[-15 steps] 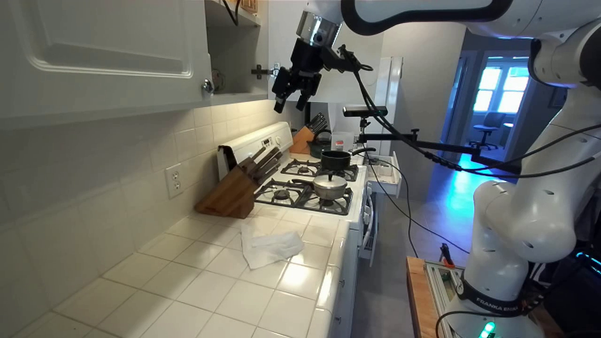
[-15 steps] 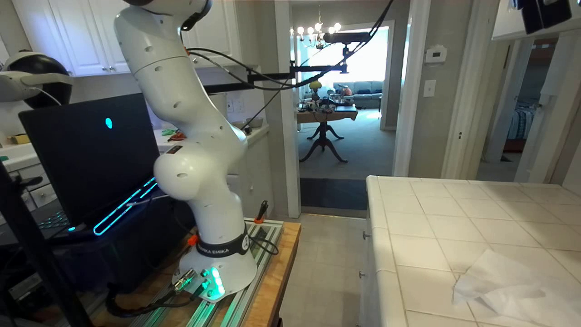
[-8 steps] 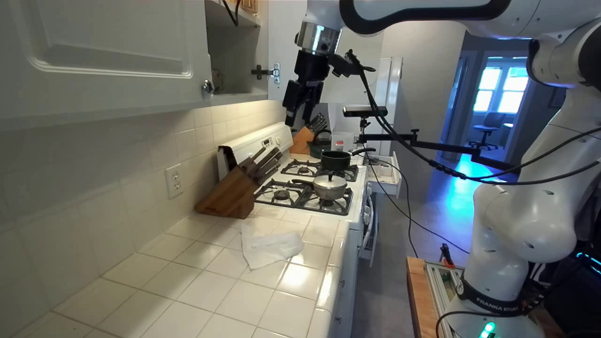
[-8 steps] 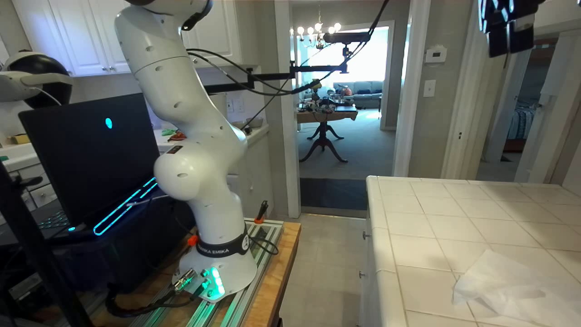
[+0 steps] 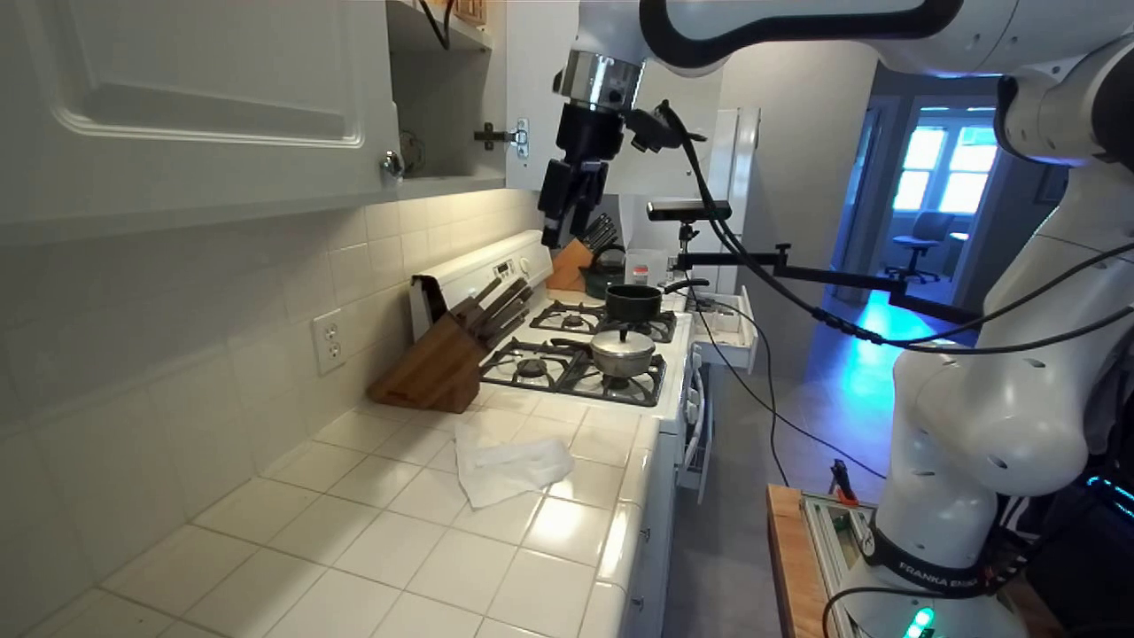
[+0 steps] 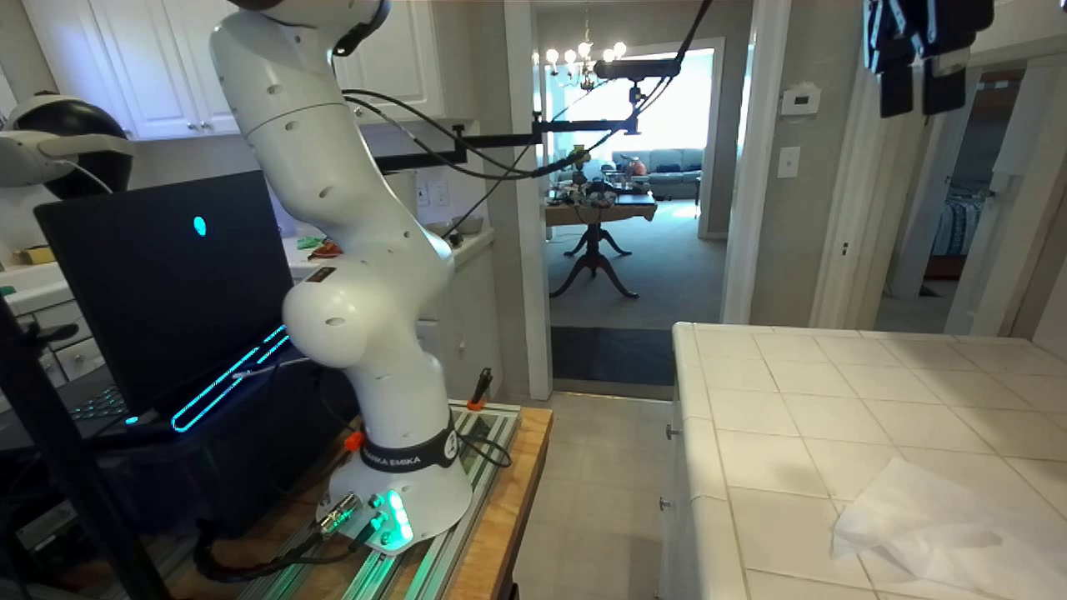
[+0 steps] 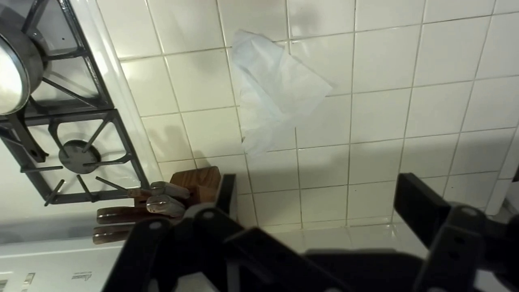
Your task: Put the glue into the cupboard
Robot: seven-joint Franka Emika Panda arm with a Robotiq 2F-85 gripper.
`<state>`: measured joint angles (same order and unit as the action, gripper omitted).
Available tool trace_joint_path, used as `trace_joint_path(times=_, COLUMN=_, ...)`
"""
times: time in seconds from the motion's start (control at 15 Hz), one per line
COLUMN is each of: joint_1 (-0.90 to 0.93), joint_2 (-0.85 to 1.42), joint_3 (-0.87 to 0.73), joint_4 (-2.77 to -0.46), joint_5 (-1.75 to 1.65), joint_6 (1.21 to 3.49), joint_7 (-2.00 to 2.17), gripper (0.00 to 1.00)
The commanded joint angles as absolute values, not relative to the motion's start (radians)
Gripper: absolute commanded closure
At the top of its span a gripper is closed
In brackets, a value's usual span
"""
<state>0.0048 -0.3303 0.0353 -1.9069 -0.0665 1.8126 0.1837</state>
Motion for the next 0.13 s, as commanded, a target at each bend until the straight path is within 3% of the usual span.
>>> trace_joint_path(times=0.0, joint_1=-0.001, joint_2=-0.329, joint_3=0.040, joint_4=-1.904, joint_5=-0.065, joint_6=1.810, joint_7=0.182, gripper=0.00)
trace_joint_path(times=0.07, joint_1=-0.001, joint_2=-0.329, joint_3=0.040, joint_4=-1.904, joint_5=-0.065, joint_6=1.810, joint_7=0.182, gripper=0.00)
